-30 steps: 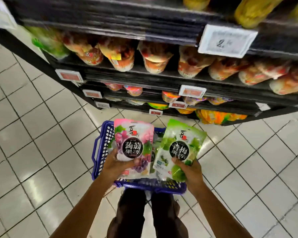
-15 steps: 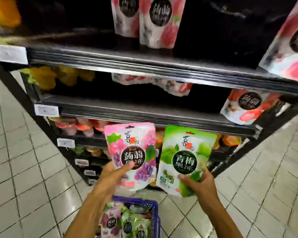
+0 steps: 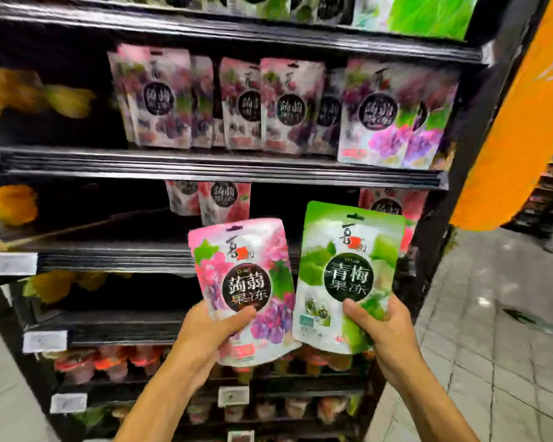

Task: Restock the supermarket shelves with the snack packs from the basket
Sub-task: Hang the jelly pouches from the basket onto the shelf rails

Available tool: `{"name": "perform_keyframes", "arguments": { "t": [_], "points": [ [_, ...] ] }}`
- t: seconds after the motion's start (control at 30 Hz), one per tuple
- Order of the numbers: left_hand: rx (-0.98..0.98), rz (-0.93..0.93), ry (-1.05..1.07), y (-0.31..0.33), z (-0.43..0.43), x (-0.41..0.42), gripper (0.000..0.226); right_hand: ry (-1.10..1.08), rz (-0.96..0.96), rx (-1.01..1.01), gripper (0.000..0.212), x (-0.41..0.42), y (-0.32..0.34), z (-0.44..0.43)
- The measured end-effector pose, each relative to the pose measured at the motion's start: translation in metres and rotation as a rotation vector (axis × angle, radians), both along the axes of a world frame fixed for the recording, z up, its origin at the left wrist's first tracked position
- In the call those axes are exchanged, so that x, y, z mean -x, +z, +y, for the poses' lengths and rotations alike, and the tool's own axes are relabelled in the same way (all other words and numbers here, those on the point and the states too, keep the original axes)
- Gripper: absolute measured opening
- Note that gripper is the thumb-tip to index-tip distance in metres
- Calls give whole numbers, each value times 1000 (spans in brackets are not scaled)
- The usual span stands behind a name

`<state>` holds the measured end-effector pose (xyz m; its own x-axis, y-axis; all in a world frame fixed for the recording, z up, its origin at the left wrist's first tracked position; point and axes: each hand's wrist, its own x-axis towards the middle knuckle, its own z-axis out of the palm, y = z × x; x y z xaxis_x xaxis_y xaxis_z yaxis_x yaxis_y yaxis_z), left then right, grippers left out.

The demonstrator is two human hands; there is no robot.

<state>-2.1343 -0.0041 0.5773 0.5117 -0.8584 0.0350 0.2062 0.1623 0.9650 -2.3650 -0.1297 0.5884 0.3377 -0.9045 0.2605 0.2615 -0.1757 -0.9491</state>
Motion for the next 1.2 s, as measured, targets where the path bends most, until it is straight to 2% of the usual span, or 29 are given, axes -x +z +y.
{"name": "perform_keyframes", "arguments": {
  "t": [0.1,0.2,0.37,0.5,0.67,0.77,0.87,1.0,1.2],
  "points": [
    [27,-127,19,25,-9,-10,59,-35,-32,65,39,-2,26,-2],
    [124,-213,31,59,-20,-21,52,-87,-51,136,46,-4,52,-8],
    [248,-338,-35,118,-39,-37,44,-131,-71,308,45,-9,105,-19],
    [291,-347,-95,163,-58,-41,54,-164,-123,435,61,-9,159,-35],
    [321,-320,-146,205,-87,-34,44,-231,-172,526,47,-13,222,-65],
    [326,-301,-135,218,-103,-30,47,-247,-187,520,50,-18,253,-86],
    [325,-289,-125,224,-116,-26,45,-234,-157,512,45,-22,286,-107],
    [322,-288,-137,224,-132,-23,42,-210,-102,489,26,-34,333,-137],
    [326,-267,-151,223,-150,-20,45,-203,-8,512,25,-60,389,-164]
  ]
}}
